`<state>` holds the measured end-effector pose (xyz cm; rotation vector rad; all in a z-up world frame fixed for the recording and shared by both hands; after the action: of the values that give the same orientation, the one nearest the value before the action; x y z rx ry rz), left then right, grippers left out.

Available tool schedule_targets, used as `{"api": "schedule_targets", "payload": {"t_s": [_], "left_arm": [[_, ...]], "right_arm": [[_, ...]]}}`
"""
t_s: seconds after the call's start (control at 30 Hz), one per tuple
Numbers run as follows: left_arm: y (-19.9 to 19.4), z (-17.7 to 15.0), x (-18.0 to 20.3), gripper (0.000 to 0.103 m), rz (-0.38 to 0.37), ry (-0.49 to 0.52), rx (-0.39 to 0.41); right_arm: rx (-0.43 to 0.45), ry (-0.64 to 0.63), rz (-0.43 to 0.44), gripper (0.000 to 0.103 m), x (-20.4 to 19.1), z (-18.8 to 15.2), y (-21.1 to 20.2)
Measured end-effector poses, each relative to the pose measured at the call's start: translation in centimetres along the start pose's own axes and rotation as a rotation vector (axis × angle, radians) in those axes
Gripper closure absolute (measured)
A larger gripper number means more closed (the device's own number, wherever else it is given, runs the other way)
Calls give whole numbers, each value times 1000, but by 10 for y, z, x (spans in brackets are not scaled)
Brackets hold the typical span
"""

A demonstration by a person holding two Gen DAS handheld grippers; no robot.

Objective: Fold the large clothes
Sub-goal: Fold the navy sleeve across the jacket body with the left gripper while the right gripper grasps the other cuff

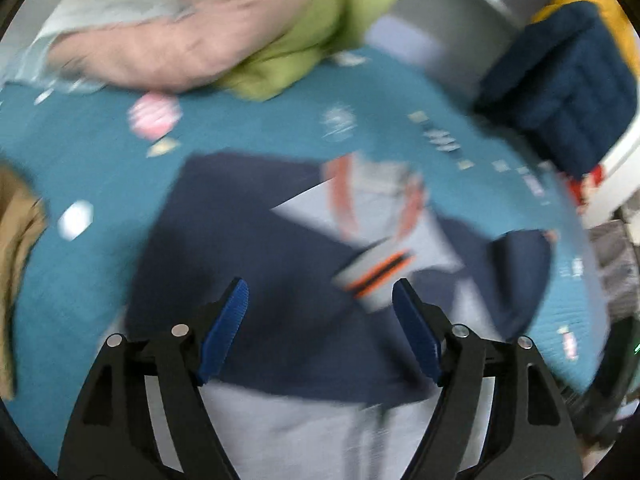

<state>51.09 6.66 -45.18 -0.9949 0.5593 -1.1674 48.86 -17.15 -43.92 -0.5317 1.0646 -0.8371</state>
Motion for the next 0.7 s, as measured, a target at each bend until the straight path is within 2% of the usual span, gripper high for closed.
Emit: {"api": "schedule_targets", "payload": {"t_s": [0.07, 0.17, 0.2, 0.23, 0.3, 0.37, 0.4, 0.47, 0.5, 0.57, 0.6, 0.67, 0.7], "left_arm": [[9, -11, -25, 27, 90, 33, -17], [31, -34, -57, 27, 193, 92, -119], [39, -42, -67, 27, 188, 81, -159], [42, -47, -75, 27, 174, 65, -175], [42, -48, -82, 27, 149, 57, -165], [41, -48, -84, 26, 133, 62, -165], [42, -47, -83, 25, 132, 65, -165], [44, -48, -81, 23, 129, 65, -170], [45, -48, -81, 22, 127, 62, -170], [45, -48, -81, 21, 121, 50, -171], [45, -48, -80, 21, 123, 48, -171], [45, -48, -77, 20, 125, 51, -168], [47, -47, -75, 20, 127, 52, -169]], "right_arm": [[-45, -56, 14, 52, -28, 8, 27], [-122, -86, 61, 49, -64, 14, 74], [-136, -83, 73, 49, -70, 14, 85], [-168, -96, 48, 48, -75, 9, 100], [-247, -168, -64, 48, -74, -2, 128], [-276, -242, -136, 48, -70, -7, 140], [-282, -269, -164, 51, -68, -7, 143], [-289, -292, -224, 71, -63, -5, 143], [-284, -291, -246, 77, -58, -3, 140], [-269, -244, -222, 86, -49, 0, 132], [-248, -227, -215, 99, -44, 4, 125], [-189, -198, -206, 99, -35, 15, 107], [-149, -172, -162, 99, -34, 21, 94]]}}
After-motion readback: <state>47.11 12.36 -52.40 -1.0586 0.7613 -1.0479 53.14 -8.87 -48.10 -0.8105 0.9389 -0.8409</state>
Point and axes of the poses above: each gripper's, at about its wrist camera, not at the fingertips, and y roughly the way its jaws point, x to its right, z to its top, the point moved 10 cm from there along y, roughly the way its jaws point, and after that the axes turned 11 degrees about z, right-handed, at the moved point
